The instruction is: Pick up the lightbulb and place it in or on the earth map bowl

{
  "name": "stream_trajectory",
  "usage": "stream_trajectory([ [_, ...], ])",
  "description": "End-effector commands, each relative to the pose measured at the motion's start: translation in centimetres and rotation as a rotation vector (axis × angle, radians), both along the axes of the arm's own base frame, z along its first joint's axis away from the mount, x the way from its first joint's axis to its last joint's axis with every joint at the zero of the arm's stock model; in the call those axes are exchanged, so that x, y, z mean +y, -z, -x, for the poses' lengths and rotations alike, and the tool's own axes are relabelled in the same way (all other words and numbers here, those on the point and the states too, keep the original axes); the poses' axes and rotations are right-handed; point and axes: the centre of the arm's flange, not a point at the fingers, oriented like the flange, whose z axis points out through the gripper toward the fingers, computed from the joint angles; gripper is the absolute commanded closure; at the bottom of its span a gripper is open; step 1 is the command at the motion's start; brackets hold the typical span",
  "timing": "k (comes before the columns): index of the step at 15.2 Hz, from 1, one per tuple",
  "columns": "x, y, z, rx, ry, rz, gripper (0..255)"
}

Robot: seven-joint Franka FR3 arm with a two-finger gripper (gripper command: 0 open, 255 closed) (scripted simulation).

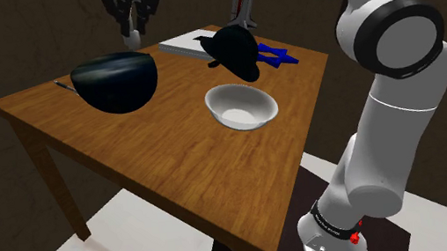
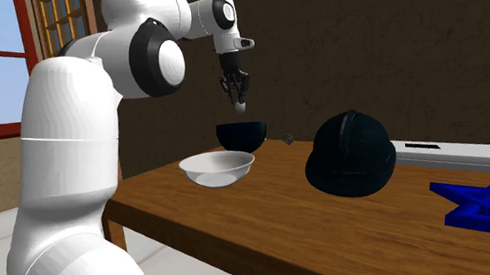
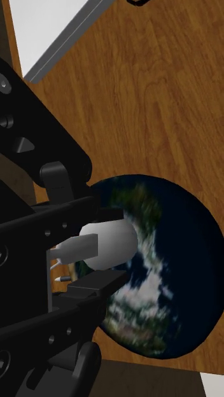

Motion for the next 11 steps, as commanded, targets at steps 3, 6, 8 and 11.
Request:
stream_trajectory([
  [3, 0.0, 1.52, -0.07, 0.0, 0.0, 0.0, 255],
  [6, 0.0, 1.52, -0.07, 0.0, 0.0, 0.0, 255],
  [8, 0.0, 1.52, -0.07, 0.0, 0.0, 0.0, 255],
  [11, 0.0, 1.52, -0.07, 0.0, 0.0, 0.0, 0],
])
